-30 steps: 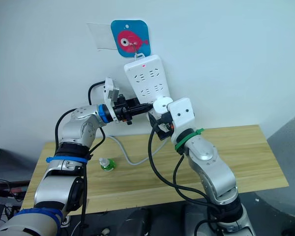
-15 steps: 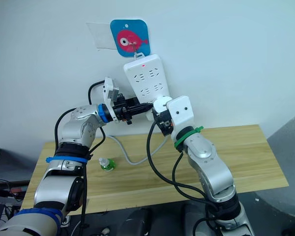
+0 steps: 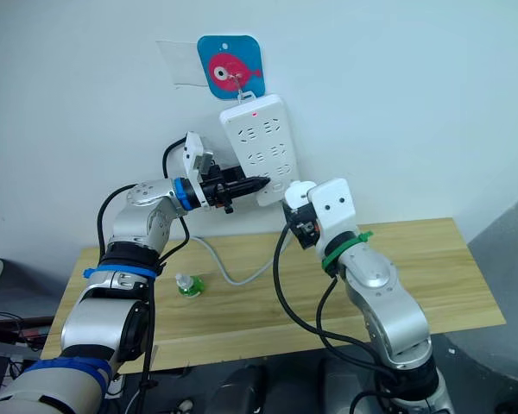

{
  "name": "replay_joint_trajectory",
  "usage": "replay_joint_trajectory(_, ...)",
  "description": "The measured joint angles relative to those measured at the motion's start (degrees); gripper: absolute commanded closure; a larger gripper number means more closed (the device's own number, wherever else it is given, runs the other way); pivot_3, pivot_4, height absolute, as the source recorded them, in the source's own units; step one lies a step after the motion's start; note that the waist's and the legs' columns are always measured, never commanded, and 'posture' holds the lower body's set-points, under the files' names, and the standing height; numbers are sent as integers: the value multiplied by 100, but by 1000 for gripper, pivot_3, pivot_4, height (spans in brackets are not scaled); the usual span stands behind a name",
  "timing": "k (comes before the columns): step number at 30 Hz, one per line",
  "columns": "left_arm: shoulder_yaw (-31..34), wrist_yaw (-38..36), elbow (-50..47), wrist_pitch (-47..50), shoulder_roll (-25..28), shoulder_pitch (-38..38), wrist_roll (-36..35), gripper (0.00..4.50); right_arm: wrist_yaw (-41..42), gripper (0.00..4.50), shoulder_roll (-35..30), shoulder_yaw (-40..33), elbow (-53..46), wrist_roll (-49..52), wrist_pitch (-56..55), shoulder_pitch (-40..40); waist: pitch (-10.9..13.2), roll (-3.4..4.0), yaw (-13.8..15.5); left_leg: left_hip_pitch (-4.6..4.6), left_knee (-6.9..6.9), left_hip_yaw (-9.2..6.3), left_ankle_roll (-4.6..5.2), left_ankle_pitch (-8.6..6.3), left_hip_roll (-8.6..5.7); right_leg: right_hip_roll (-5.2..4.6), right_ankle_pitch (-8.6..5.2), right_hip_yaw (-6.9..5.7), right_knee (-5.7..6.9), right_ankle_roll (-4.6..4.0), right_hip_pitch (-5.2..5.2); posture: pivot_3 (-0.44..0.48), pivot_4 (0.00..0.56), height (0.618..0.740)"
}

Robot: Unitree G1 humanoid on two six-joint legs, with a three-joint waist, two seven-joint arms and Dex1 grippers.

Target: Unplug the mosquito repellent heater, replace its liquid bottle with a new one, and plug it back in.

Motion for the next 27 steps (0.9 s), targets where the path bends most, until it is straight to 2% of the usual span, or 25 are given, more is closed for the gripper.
replay_joint_trajectory(2, -2, 0, -19, 2, 0, 1, 0, 2453, 28, 1490, -21, -135, -53, 59, 3, 16, 0, 0, 1, -2, -5, -1, -1, 0, -2, 0, 0, 0, -3, 0, -2, -135, 220, 740)
replay_joint_trajectory(4, 0, 153, -84, 75, 1, 12, 1, 1941, 102, 1490, 24, -338, -172, 220, -3, 135, 0, -1, -11, -2, -11, 0, -1, 0, -2, -2, 5, 3, -4, -7, -4, -136, 217, 740)
replay_joint_trajectory(10, 144, 299, -1140, 693, 239, 687, -241, 78, 165, 1490, 237, -1170, -209, 791, -30, 441, -4, 8, -118, 4, -19, 12, -1, 0, 21, -1, 20, 11, -2, -34, -11, -130, 207, 740)
replay_joint_trajectory(15, 421, 818, -2349, 1319, 572, 1938, -409, 32, 260, 1490, 310, -1542, -20, 1099, -194, 672, -7, 13, -238, 5, -36, 26, -3, -2, 41, 2, 22, 16, 2, -42, -28, -99, 206, 740)
replay_joint_trajectory(21, 808, 1334, -4232, 1971, 892, 3618, -737, 32, -91, 1490, 1116, -2497, 318, 2144, 183, 636, -6, 15, -162, 1, -41, 40, -6, -4, 41, -4, 27, 35, -10, -52, -33, -52, 213, 740)
replay_joint_trajectory(24, 792, 1519, -5315, 2030, 887, 4138, -889, 32, -543, 1490, 1522, -3059, 535, 2874, 584, 517, -4, 17, -19, 1, -36, 48, -6, -4, 40, -5, 29, 60, -19, -57, -30, -37, 218, 740)
replay_joint_trajectory(27, 523, 1654, -6132, 1926, 762, 4336, -900, 32, -1119, 1490, 1689, -3573, 713, 3829, 962, 341, -4, 20, 98, 5, -28, 59, -6, -3, 36, -4, 34, 74, -18, -61, -25, -35, 220, 740)
